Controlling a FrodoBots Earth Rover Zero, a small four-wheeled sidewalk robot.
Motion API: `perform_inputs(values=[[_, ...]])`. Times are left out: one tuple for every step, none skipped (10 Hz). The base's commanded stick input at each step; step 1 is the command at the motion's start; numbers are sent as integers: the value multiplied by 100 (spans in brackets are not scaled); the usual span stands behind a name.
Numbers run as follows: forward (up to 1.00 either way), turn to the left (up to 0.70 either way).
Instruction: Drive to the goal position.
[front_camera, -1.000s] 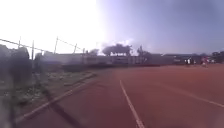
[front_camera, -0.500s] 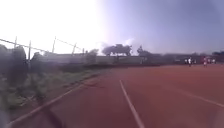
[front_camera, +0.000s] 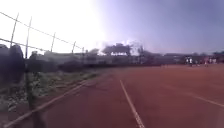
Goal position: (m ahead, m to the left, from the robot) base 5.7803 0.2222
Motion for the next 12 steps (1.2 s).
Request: perform_inputs(values=[[50, 0], [50, 0], [50, 0], [50, 0], [50, 0], [50, 0], [50, 0], [50, 0], [50, 0], [50, 0], [50, 0], [50, 0]])
